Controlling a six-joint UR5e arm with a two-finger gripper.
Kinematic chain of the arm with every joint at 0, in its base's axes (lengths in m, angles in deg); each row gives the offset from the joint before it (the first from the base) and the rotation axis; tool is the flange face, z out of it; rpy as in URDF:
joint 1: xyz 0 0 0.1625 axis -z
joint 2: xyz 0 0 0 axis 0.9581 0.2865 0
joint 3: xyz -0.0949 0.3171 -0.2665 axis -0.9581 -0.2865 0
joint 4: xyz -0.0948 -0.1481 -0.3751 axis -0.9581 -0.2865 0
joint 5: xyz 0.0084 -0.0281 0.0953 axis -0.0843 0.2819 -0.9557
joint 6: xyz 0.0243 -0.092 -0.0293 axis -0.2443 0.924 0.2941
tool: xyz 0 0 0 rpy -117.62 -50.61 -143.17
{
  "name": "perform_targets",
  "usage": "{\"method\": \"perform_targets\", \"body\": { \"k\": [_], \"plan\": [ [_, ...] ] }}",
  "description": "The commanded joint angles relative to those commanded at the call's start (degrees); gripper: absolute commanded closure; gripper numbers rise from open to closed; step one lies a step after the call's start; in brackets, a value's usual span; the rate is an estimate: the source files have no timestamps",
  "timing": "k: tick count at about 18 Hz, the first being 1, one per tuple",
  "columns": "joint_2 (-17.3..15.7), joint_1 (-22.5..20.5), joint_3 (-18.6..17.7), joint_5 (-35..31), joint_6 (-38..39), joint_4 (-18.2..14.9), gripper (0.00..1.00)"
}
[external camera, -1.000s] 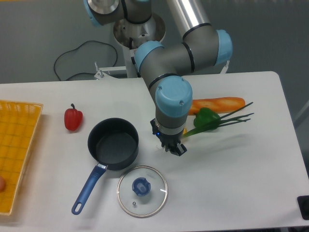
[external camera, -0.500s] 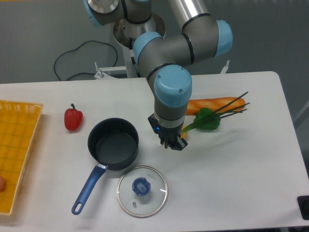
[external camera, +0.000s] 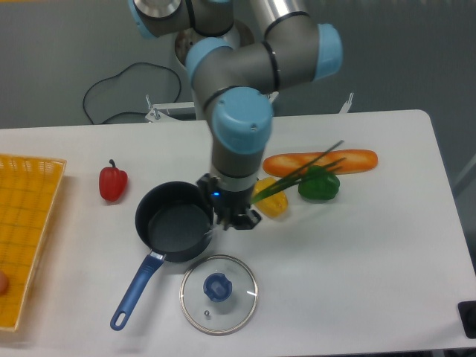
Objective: Place the green onion in the pot
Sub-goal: 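Carry the green onion over toward the dark saucepan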
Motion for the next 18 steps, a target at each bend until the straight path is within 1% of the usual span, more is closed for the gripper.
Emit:
{"method": "perform_targets", "body": {
  "k": [3, 6, 8, 12, 13, 16, 18],
  "plan": [
    [-0.2, 2.5, -0.2, 2.0, 3.7, 0.0, 0.77],
    [-0.4, 4.5, -1.3, 4.2, 6.8, -0.1, 0.77],
    [-1.9, 5.0, -1.3, 6.0, 8.4, 0.0, 0.77],
    [-2.2, 5.2, -1.1, 10.0, 11.9, 0.7, 0.77],
    [-2.2, 5.2, -1.1, 11.3, 13.4, 1.9, 0.77],
    [-1.9, 5.2, -0.8, 13.2, 17.5, 7.8, 0.77],
    [-1.4, 5.2, -0.1, 13.7, 19.0, 9.5, 0.77]
  ]
}}
